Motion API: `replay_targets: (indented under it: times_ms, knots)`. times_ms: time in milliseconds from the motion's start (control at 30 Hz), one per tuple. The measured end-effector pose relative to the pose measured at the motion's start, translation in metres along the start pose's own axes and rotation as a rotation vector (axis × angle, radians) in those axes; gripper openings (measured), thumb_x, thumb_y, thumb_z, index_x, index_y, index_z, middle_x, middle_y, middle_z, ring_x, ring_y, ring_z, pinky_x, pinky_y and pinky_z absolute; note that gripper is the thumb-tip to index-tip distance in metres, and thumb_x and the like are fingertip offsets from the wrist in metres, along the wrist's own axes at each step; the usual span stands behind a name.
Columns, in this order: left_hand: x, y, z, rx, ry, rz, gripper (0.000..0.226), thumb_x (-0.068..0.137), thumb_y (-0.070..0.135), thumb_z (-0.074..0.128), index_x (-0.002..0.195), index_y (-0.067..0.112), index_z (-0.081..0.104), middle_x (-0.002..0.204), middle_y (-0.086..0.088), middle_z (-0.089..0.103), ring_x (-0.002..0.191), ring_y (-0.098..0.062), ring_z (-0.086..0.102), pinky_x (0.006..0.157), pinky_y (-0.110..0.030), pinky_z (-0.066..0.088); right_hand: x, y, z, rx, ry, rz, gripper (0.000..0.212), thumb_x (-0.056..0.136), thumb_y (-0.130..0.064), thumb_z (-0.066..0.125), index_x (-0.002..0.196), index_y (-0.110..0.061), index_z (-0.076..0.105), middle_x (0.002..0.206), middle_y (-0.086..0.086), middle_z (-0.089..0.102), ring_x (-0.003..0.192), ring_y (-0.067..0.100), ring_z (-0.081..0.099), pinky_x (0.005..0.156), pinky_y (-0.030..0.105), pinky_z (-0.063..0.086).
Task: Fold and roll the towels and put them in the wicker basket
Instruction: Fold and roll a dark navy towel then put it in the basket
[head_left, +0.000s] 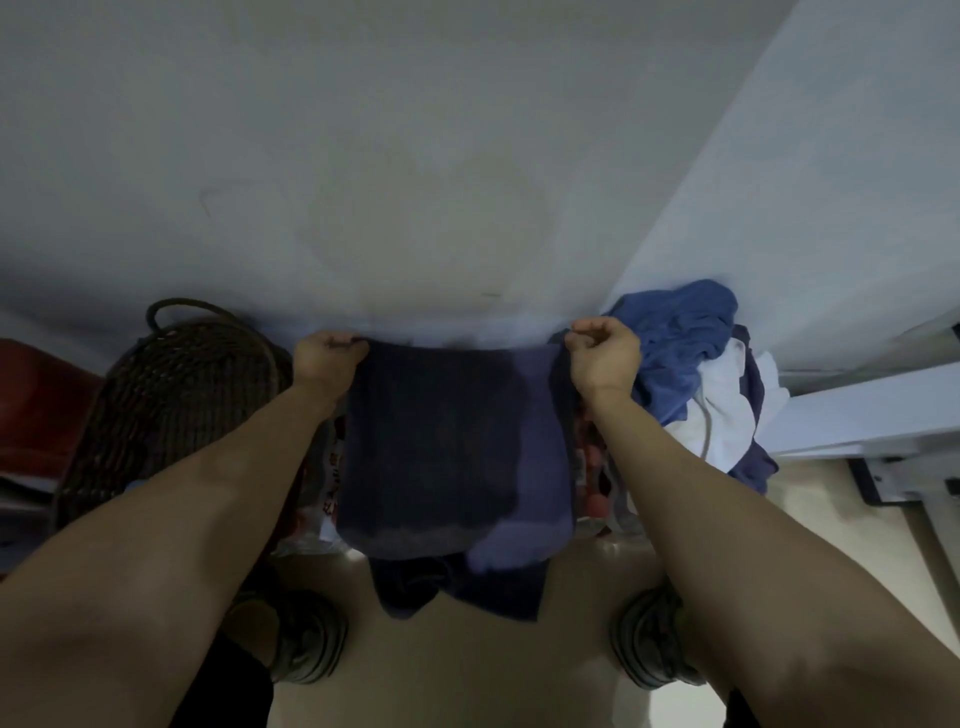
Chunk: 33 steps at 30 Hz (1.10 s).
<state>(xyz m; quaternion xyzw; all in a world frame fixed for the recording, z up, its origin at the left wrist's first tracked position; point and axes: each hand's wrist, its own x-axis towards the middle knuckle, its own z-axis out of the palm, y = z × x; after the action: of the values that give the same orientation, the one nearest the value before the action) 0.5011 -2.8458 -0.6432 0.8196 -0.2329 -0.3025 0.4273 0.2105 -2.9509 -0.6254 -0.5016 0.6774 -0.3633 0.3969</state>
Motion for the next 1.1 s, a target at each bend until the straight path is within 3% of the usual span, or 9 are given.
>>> replay_targets:
  times_ms: [167, 267, 367, 567, 667, 767, 867, 1000, 1100]
  knots:
    - [-0.018, -0.002, -0.008, 0.253, -0.054, 0.092, 0.011, 0.092, 0.014, 0.06, 0.097, 0.005, 0.056, 0.086, -0.007, 0.057, 0.088, -0.028, 0.056, 0.089, -0.04, 0.051, -0.04, -0.006, -0.006, -0.145, -0.041, -0.128, 0.023, 0.08, 0.006, 0.052, 0.095, -0.003, 0.067, 0.098, 0.018, 0.068, 0.088, 0.031, 0.064, 0.089, 0.029, 0.048]
    - [-0.048, -0.004, -0.004, 0.381, 0.071, 0.066, 0.033, 0.094, 0.019, 0.056, 0.122, 0.003, 0.054, 0.119, -0.016, 0.059, 0.111, -0.038, 0.055, 0.093, -0.042, 0.047, -0.085, 0.001, 0.002, -0.084, 0.04, 0.02, 0.028, 0.077, 0.006, 0.056, 0.104, -0.002, 0.06, 0.114, 0.021, 0.053, 0.096, 0.03, 0.054, 0.086, 0.021, 0.036]
    - [-0.094, -0.008, 0.008, 0.348, 0.218, 0.021, 0.024, 0.089, 0.013, 0.058, 0.109, 0.0, 0.057, 0.115, -0.023, 0.057, 0.109, -0.041, 0.053, 0.092, -0.049, 0.046, -0.136, 0.008, 0.016, -0.043, 0.091, 0.097, 0.035, 0.075, 0.006, 0.06, 0.108, -0.005, 0.057, 0.123, 0.018, 0.045, 0.105, 0.033, 0.049, 0.092, 0.029, 0.035]
    - [-0.187, -0.062, 0.011, 0.351, 0.333, -0.212, 0.048, 0.079, 0.025, 0.067, 0.122, 0.008, 0.052, 0.122, -0.022, 0.051, 0.108, -0.042, 0.052, 0.09, -0.051, 0.043, -0.177, 0.047, -0.01, -0.181, 0.239, 0.323, 0.048, 0.07, -0.005, 0.064, 0.116, -0.011, 0.053, 0.123, 0.018, 0.046, 0.116, 0.041, 0.045, 0.1, 0.049, 0.036]
    - [-0.215, -0.101, 0.009, 0.187, 0.357, -0.293, 0.056, 0.075, 0.018, 0.067, 0.124, 0.0, 0.048, 0.123, -0.026, 0.053, 0.113, -0.042, 0.053, 0.096, -0.055, 0.045, -0.191, 0.063, -0.022, -0.167, 0.292, 0.422, 0.049, 0.07, -0.007, 0.068, 0.116, -0.006, 0.052, 0.123, 0.021, 0.048, 0.115, 0.043, 0.046, 0.097, 0.049, 0.036]
    - [-0.22, -0.108, 0.004, -0.072, 0.358, -0.239, 0.046, 0.078, -0.002, 0.062, 0.121, -0.007, 0.048, 0.119, -0.025, 0.059, 0.11, -0.042, 0.056, 0.096, -0.048, 0.046, -0.194, 0.077, -0.032, -0.152, 0.203, 0.431, 0.052, 0.072, -0.007, 0.07, 0.12, 0.002, 0.052, 0.122, 0.026, 0.051, 0.119, 0.044, 0.046, 0.103, 0.045, 0.033]
    - [-0.21, -0.096, -0.003, 0.002, 0.204, -0.272, 0.042, 0.085, 0.001, 0.062, 0.124, -0.007, 0.049, 0.118, -0.022, 0.061, 0.107, -0.041, 0.057, 0.086, -0.037, 0.042, -0.187, 0.089, -0.039, -0.191, 0.03, 0.39, 0.054, 0.077, -0.014, 0.072, 0.127, -0.003, 0.054, 0.12, 0.023, 0.06, 0.119, 0.04, 0.053, 0.105, 0.044, 0.04]
    - [-0.186, -0.097, -0.013, -0.016, 0.146, -0.41, 0.037, 0.087, 0.004, 0.061, 0.12, -0.011, 0.055, 0.121, -0.027, 0.06, 0.113, -0.042, 0.057, 0.099, -0.044, 0.045, -0.182, 0.098, -0.044, -0.218, -0.053, 0.383, 0.017, 0.08, -0.015, 0.072, 0.092, -0.005, 0.066, 0.1, 0.019, 0.068, 0.106, 0.038, 0.06, 0.098, 0.042, 0.046]
    - [-0.177, -0.103, -0.015, -0.089, 0.028, -0.557, 0.04, 0.087, 0.014, 0.065, 0.122, -0.004, 0.059, 0.125, -0.024, 0.061, 0.116, -0.04, 0.058, 0.098, -0.047, 0.05, -0.182, 0.101, -0.046, -0.177, -0.077, 0.425, 0.012, 0.084, -0.017, 0.071, 0.08, -0.01, 0.062, 0.094, 0.015, 0.07, 0.098, 0.036, 0.064, 0.092, 0.037, 0.049]
